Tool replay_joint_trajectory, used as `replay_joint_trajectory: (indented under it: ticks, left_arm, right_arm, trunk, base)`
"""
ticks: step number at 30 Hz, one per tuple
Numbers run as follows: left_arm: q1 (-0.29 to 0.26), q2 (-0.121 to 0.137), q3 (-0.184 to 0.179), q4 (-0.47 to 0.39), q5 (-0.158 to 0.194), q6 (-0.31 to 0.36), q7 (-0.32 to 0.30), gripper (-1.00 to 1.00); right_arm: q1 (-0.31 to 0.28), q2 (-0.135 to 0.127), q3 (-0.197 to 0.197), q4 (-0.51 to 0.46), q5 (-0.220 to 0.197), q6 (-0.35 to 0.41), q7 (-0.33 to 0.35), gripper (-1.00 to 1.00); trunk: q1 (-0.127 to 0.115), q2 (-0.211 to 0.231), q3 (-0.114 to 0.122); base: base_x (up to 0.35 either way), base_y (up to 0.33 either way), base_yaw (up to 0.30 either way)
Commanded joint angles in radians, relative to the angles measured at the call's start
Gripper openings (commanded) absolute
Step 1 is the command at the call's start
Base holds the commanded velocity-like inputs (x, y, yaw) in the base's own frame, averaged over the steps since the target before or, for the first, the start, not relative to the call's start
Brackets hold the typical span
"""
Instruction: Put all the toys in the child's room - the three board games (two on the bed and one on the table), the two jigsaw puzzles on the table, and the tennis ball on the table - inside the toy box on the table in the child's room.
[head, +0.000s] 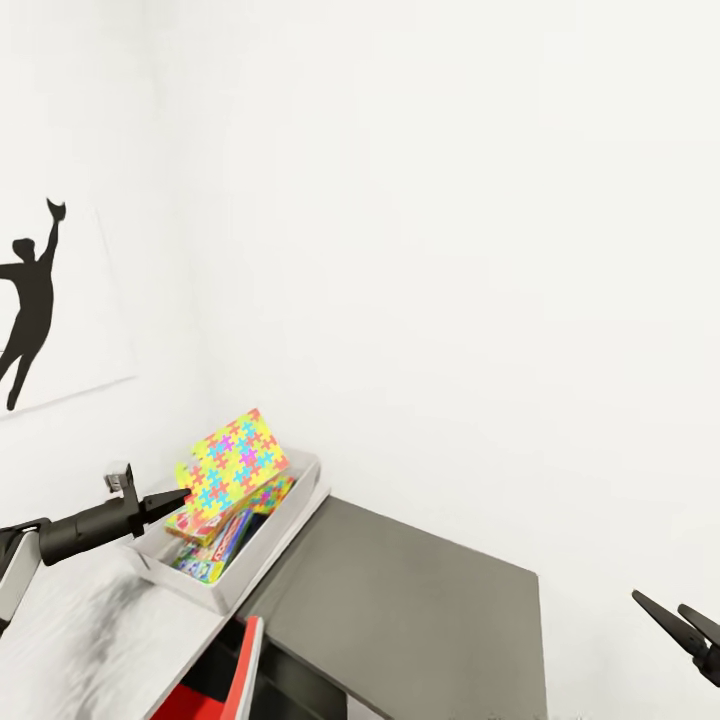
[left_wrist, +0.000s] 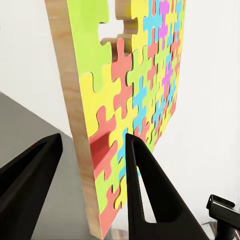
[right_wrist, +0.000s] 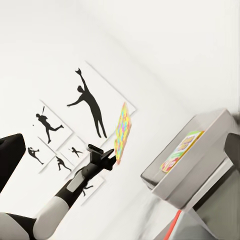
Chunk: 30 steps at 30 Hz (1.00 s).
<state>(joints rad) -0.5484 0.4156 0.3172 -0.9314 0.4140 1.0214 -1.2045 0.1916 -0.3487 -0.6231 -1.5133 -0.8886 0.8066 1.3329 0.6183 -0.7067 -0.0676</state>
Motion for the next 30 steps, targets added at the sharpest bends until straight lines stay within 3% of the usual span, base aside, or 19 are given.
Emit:
replay_joint_trajectory:
  ticks: [1,16,30]
  left_arm:
    - [-0.001,0.000,0.000,0.000,0.000,0.005,-0.003,-1.00]
    - [-0.001,0.000,0.000,0.000,-0.001,0.005,-0.003,-1.00]
    - [-0.001,0.000,0.000,0.000,0.000,0.005,-0.003,-1.00]
  right_arm:
    - [0.000,0.000,0.000,-0.001,-0.006,0.008,-0.001,1.00]
    - [0.000,0.000,0.002,0.003,-0.005,0.006,-0.004,1.00]
    - [0.000,0.001,0.001,-0.002,-0.006,0.007,-0.031,1.00]
  trunk:
    - [0.000,-0.001,-0.001]
    - [0.000,-0.001,0.014]
    - [0.000,-0.001,0.016]
  base:
    - [0.000,0.140,-0.239]
    - [0.059,0.098,-0.231]
    - [0.011,0.041,-0.027]
